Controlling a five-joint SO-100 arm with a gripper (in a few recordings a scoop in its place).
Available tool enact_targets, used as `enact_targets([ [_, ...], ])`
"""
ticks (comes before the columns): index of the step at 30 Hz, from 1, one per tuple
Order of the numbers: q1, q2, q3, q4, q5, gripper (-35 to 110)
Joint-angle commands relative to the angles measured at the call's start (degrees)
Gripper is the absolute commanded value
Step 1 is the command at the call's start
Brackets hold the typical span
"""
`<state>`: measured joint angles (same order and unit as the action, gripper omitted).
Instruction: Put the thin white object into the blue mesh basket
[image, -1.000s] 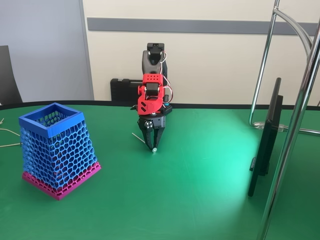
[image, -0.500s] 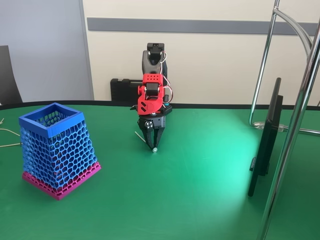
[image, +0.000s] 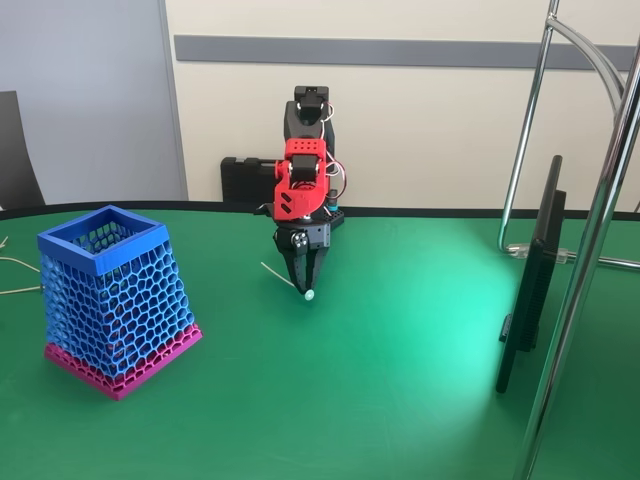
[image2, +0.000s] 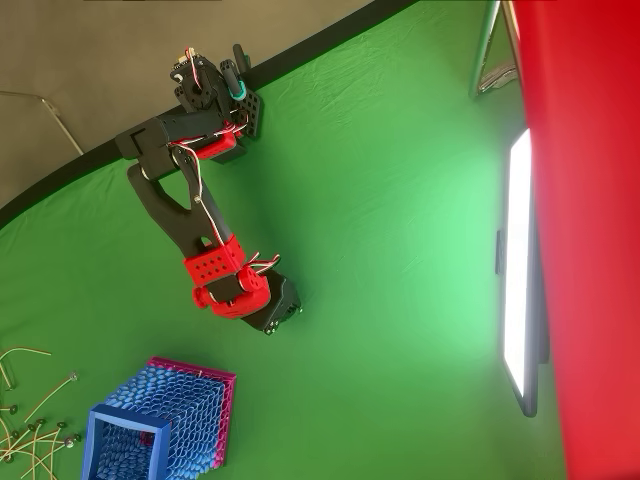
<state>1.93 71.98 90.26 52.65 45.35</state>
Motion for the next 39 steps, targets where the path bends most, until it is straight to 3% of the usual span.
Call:
enact_targets([
  [1,1.14,2.11,-5.36,0.18,-5.01,2],
  [10,4.22,1.85,-17.93,-0.18,-17.14,1],
  [29,4.83,-1.85,-37.71,-13.1,-36.65,0],
  [39,9.4,-5.01,-45.97,-21.36,-36.39,0],
])
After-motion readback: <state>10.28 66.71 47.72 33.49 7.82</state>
